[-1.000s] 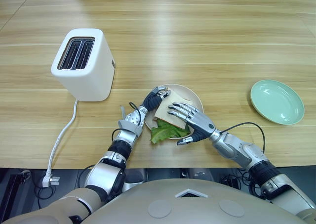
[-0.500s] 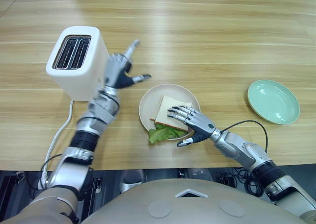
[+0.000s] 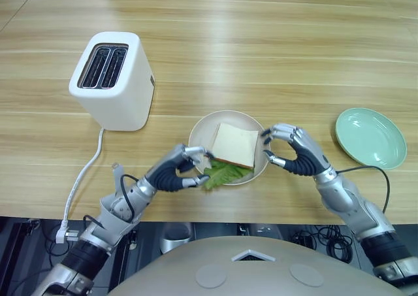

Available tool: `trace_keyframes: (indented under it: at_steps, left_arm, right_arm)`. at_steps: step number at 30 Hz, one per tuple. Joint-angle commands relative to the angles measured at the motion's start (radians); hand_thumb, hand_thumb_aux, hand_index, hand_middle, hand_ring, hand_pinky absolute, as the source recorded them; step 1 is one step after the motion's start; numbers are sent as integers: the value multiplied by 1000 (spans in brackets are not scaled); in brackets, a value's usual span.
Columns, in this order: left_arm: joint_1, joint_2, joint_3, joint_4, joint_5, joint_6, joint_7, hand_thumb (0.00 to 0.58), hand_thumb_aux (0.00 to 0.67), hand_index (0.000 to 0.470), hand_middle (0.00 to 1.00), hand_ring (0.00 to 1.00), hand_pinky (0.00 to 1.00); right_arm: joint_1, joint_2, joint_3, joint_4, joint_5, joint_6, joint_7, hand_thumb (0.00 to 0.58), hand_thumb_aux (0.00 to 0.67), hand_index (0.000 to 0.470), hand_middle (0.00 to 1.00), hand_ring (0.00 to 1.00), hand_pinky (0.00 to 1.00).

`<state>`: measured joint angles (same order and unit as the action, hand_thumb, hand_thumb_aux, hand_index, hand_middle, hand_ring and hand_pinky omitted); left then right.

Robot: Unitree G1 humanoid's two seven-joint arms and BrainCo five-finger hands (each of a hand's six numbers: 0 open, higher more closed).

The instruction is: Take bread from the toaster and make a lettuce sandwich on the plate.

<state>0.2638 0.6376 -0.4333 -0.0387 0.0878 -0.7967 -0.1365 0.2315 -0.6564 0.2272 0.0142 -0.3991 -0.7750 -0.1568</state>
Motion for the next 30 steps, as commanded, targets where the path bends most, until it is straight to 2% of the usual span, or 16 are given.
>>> trace_keyframes:
  at_steps: [1, 6, 10, 15, 18, 22, 30]
  left_arm:
    - [59, 33, -18, 67, 110, 8, -83, 580, 670, 460, 1000, 1000, 1000]
    - [150, 94, -16, 101, 222, 19, -143, 580, 670, 460, 1000, 1000, 1000]
    - [114, 85, 17, 163, 373, 60, -94, 580, 670, 460, 1000, 1000, 1000]
    - [18, 25, 5, 245, 544, 114, -12, 580, 670, 460, 1000, 1000, 1000]
    - [-77, -30, 2, 287, 610, 139, 46, 580, 670, 460, 1000, 1000, 1000]
    - [-215, -119, -19, 402, 683, 162, 150, 580, 670, 460, 1000, 1000, 1000]
    - [-471, -241, -70, 715, 766, 230, 333, 580, 670, 460, 1000, 1000, 1000]
  right_arm:
    - [61, -75, 8, -15, 48, -18, 145, 580, 670, 460, 1000, 1000, 1000]
    - [178, -217, -63, 7, 5, -13, 245, 580, 670, 460, 1000, 1000, 1000]
    - [170, -186, -38, -10, -36, -3, 279, 580, 670, 460, 1000, 1000, 1000]
    - [17, -34, 52, 112, -249, 48, 225, 580, 670, 460, 1000, 1000, 1000]
    - [-107, 62, 90, 195, -404, 126, 107, 580, 670, 460, 1000, 1000, 1000]
    - [-251, 128, 163, 320, -568, 211, -35, 580, 670, 460, 1000, 1000, 1000]
    - [-517, 239, 280, 655, -642, 295, -197, 580, 670, 460, 1000, 1000, 1000]
